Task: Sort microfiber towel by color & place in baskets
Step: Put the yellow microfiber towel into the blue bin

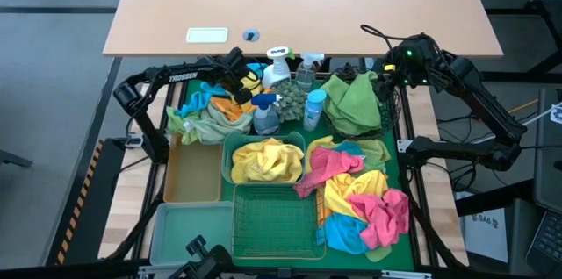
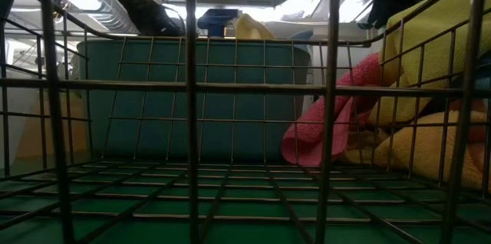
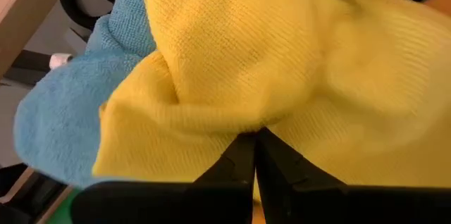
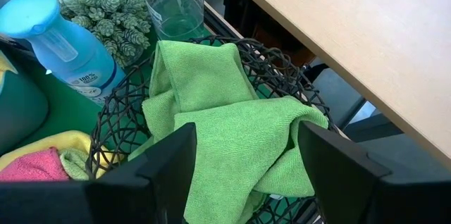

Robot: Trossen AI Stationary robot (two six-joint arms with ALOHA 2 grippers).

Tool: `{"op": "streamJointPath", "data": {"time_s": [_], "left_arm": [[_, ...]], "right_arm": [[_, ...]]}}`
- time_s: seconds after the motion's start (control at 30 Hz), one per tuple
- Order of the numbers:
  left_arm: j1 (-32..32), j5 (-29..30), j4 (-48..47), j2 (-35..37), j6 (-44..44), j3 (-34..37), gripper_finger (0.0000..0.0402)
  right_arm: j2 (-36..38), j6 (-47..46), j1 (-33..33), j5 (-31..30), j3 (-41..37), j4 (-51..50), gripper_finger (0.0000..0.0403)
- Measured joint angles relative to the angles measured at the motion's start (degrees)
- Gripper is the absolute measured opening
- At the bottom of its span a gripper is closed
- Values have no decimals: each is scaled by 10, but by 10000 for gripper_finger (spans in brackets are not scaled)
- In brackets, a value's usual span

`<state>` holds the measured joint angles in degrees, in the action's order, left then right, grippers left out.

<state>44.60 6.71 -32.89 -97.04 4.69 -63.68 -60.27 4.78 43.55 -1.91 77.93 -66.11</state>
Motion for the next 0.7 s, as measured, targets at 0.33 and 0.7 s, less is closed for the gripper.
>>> {"op": "streamJointPath", "data": {"time_s": [0.33,0.7], "left_arm": [[-8,-4,-59,164,-13,0,0],[-82,-4,-46,392,-102,-44,0]], "right_arm": [[0,0,0,0,0,0,248],[0,0,0,0,0,0,248]]}}
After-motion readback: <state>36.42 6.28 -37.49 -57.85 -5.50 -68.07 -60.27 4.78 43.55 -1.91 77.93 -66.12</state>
